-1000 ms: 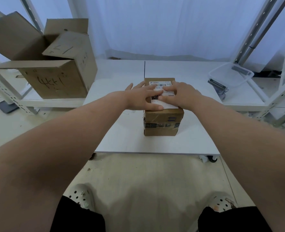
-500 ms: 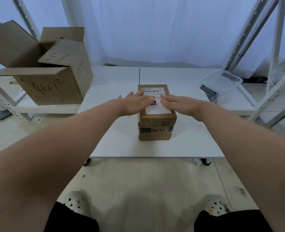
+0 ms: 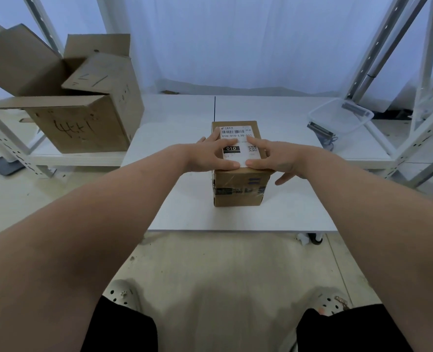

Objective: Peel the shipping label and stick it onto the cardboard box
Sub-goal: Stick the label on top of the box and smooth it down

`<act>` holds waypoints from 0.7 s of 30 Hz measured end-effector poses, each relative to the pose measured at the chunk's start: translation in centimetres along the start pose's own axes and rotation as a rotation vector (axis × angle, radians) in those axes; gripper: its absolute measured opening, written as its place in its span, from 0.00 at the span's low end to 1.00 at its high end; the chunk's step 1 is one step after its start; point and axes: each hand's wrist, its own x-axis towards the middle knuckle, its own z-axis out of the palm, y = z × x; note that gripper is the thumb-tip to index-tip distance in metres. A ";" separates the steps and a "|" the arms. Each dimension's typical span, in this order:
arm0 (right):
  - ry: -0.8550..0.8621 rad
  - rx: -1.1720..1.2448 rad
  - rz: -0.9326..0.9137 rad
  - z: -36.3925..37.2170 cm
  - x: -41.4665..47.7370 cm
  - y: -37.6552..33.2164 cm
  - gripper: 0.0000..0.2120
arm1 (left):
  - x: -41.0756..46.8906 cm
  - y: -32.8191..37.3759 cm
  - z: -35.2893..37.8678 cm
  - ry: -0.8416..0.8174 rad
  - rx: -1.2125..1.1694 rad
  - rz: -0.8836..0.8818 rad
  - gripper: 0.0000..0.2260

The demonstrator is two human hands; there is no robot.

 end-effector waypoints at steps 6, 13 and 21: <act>-0.044 0.218 -0.029 -0.6 -0.1 1.2 0.35 | 0.1 -1.0 0.1 -0.080 -0.221 0.033 0.33; -0.113 0.365 -0.039 -1.1 0.0 2.0 0.33 | -0.5 -0.1 -1.0 -0.064 -0.108 0.006 0.29; 0.083 0.080 -0.016 -0.7 0.3 1.7 0.24 | 1.1 3.2 2.6 0.169 0.502 0.109 0.26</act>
